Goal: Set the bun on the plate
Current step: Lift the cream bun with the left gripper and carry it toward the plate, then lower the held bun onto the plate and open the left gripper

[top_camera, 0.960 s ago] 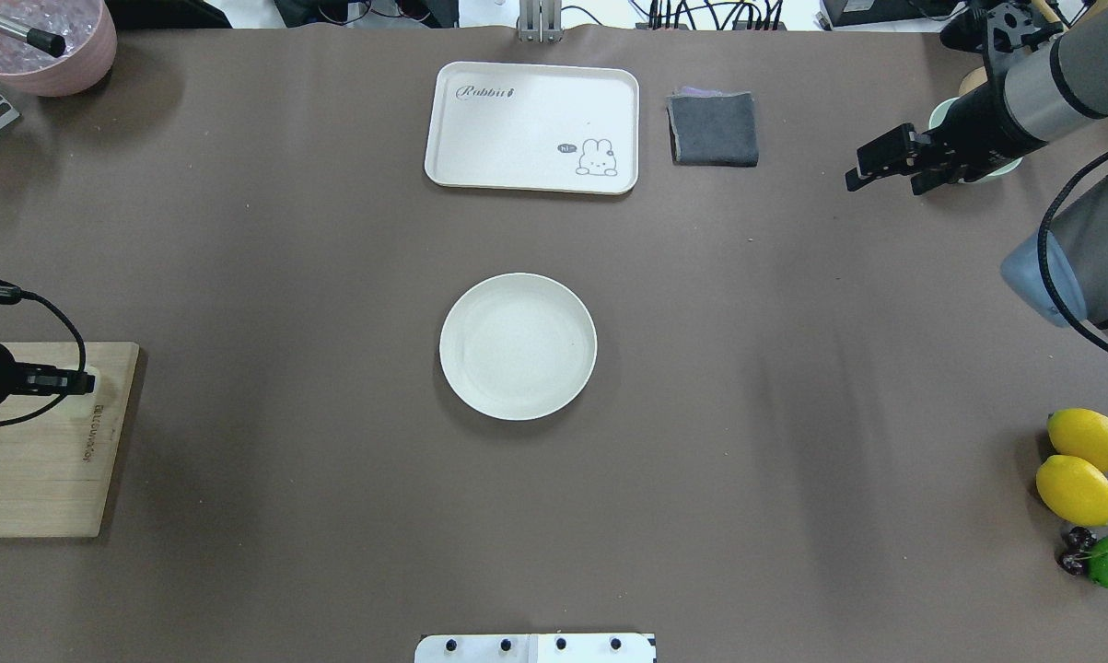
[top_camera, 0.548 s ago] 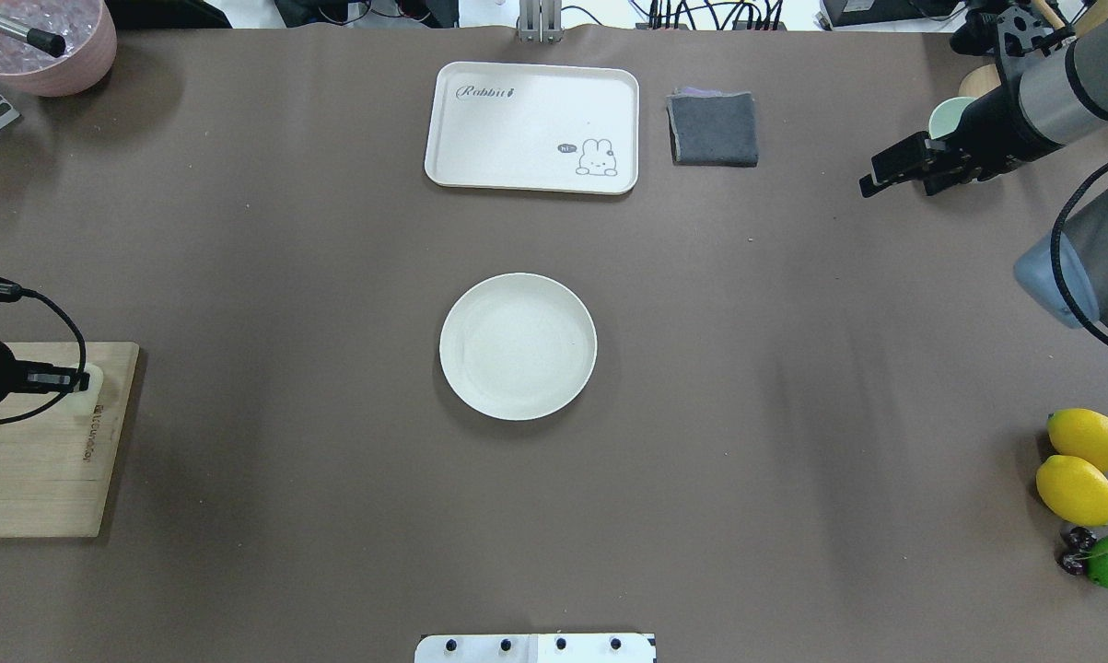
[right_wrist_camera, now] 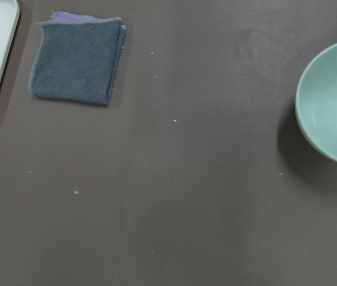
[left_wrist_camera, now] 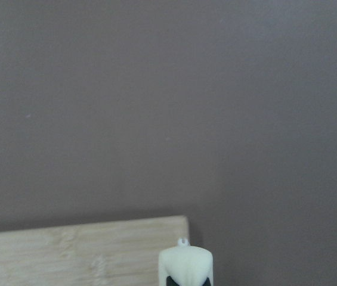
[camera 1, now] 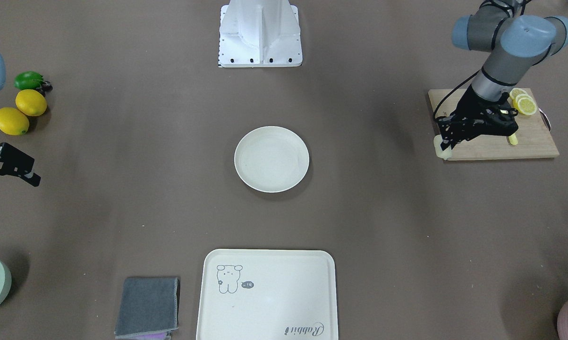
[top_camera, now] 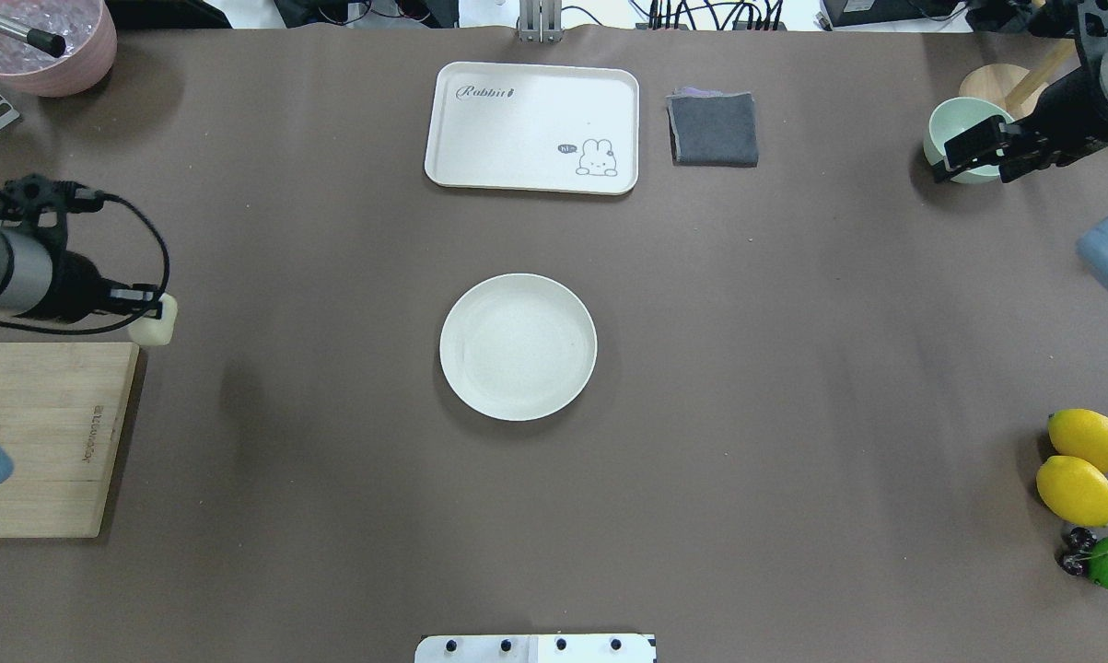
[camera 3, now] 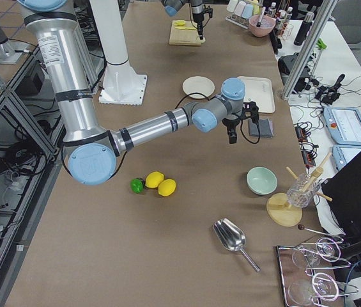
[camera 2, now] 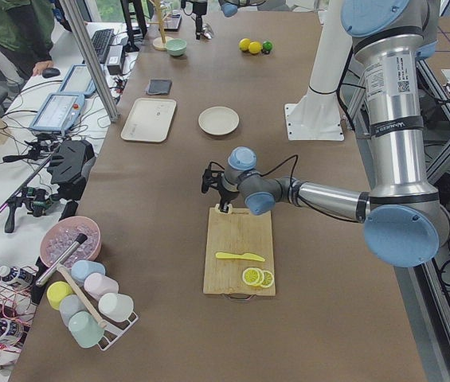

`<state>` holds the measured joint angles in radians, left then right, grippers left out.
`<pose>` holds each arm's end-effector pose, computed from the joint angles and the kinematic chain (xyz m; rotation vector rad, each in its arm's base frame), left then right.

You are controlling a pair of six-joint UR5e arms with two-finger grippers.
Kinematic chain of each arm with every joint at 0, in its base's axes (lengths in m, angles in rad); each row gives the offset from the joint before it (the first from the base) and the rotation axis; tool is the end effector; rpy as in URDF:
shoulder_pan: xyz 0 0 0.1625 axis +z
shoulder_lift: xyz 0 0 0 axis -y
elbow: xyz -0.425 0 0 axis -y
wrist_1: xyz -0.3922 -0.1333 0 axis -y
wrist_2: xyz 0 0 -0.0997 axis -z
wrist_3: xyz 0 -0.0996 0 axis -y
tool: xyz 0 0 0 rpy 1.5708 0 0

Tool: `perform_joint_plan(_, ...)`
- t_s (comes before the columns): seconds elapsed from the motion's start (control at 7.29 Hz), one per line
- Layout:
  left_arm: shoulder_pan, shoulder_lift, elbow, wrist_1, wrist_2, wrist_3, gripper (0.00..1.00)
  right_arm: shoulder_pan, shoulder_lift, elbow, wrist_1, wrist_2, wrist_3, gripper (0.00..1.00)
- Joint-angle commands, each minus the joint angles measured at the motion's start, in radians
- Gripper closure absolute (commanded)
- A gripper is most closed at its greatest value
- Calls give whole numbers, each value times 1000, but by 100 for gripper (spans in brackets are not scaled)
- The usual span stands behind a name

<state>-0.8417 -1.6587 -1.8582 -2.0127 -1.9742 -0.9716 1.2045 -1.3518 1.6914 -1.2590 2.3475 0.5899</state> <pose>0.2876 -0.4634 0.4321 0.2454 0.8558 -0.0615 -0.1501 -0.5685 0.4427 0.2036 -0.9461 -0.0470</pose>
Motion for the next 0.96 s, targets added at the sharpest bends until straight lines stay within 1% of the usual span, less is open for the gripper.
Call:
perform_joint_plan(0.0,7,-278,-15,309,1,-48,76,67,-81,5,-5,30,-42,0)
perform_joint_plan(0.14,51,-356,-13,359,6,-138,76,105,-105,4,-7,85,-65,0)
perform_joint_plan(0.27,122,-413,-9,362,43,-222,76,147,-162,4,-7,93,-162,0)
perform_joint_plan(0.41,215,-464,8,362,122,-278,76,176,-194,-10,-14,90,-242,0)
perform_joint_plan(0.55,255,-513,43,362,171,-307,76,208,-204,-10,-89,79,-261,0)
perform_joint_plan(0.69,291,-551,81,361,181,-346,76,246,-205,-10,-162,69,-333,0)
perform_joint_plan(0.82,332,-594,121,358,242,-366,76,275,-211,-9,-212,69,-420,0)
